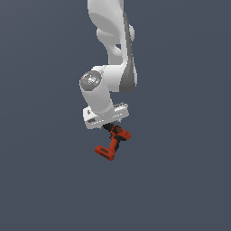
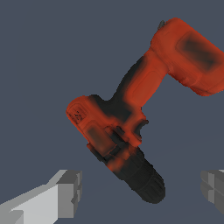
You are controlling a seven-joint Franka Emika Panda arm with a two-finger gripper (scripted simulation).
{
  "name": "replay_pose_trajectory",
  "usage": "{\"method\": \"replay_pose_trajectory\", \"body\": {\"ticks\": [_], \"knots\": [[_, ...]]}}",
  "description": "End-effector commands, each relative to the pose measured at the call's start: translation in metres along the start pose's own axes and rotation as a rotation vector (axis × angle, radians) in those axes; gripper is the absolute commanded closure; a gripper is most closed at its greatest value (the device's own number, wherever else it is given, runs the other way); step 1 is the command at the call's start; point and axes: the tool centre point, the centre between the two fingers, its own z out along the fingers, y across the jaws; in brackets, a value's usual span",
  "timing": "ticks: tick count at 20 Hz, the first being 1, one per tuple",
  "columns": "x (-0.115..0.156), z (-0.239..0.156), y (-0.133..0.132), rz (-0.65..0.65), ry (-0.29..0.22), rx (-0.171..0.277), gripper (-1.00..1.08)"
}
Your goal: Pick up the object and move it to a goal position.
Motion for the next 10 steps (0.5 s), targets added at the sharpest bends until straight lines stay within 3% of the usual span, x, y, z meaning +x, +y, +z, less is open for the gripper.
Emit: {"method": "replay_pose_trajectory", "body": {"ticks": [1, 10], "knots": [[-0.003, 0.006, 0.003, -0.039, 0.000, 0.027, -1.00], [-0.015, 0.024, 0.011, -0.176, 0.018, 0.124, -1.00]]}}
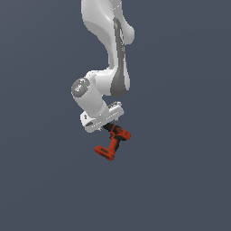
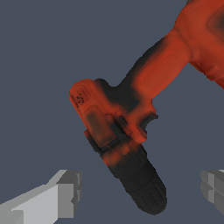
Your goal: Pick up the object and move it to a goal position.
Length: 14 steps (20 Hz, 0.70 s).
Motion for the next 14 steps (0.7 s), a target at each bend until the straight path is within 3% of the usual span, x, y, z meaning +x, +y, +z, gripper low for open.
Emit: {"method": "replay_pose_trajectory", "body": {"ticks": [1, 14], "knots": [[-0.003, 0.005, 0.002, -0.039, 0.009, 0.027, -1.00], [-0.019, 0.026, 0.011, -0.236, 0.086, 0.152, -1.00]]}}
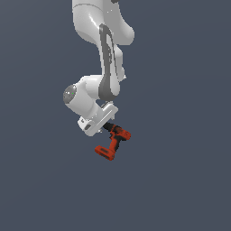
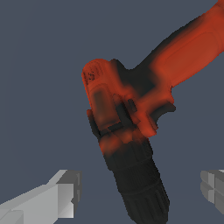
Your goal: Pick up the object and move it to a goal position.
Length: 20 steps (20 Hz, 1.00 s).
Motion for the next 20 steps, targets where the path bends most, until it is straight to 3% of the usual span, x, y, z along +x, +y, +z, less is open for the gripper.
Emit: {"method": "replay_pose_trajectory", "body": {"ticks": [1, 10, 20], "knots": [[-0.003, 0.003, 0.001, -0.039, 0.020, 0.022, -1.00], [-0.012, 0.012, 0.005, -0.160, 0.092, 0.080, -1.00], [-0.016, 0.016, 0.006, -0.223, 0.136, 0.104, -1.00]]}}
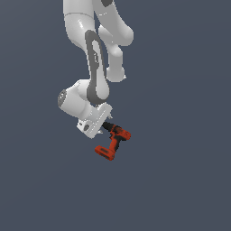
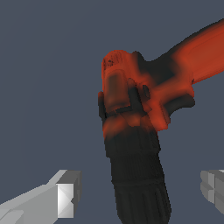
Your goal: Pick up the object and move it to a goal position.
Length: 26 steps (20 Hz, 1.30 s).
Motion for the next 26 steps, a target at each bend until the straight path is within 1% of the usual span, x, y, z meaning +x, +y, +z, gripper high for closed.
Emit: {"method": "replay_pose_trajectory", "body": {"ticks": [1, 7, 13, 17, 18, 26], "knots": [[0.000, 0.000, 0.000, -0.009, 0.006, 0.003, -1.00], [-0.001, 0.004, 0.000, -0.007, 0.005, 0.002, -1.00], [-0.001, 0.025, 0.000, -0.009, 0.006, 0.003, -1.00], [-0.001, 0.030, -0.001, -0.010, 0.006, 0.003, -1.00], [-0.001, 0.030, -0.001, -0.010, 0.006, 0.003, 1.08], [-0.001, 0.030, -0.001, -0.010, 0.006, 0.003, 1.08]]}}
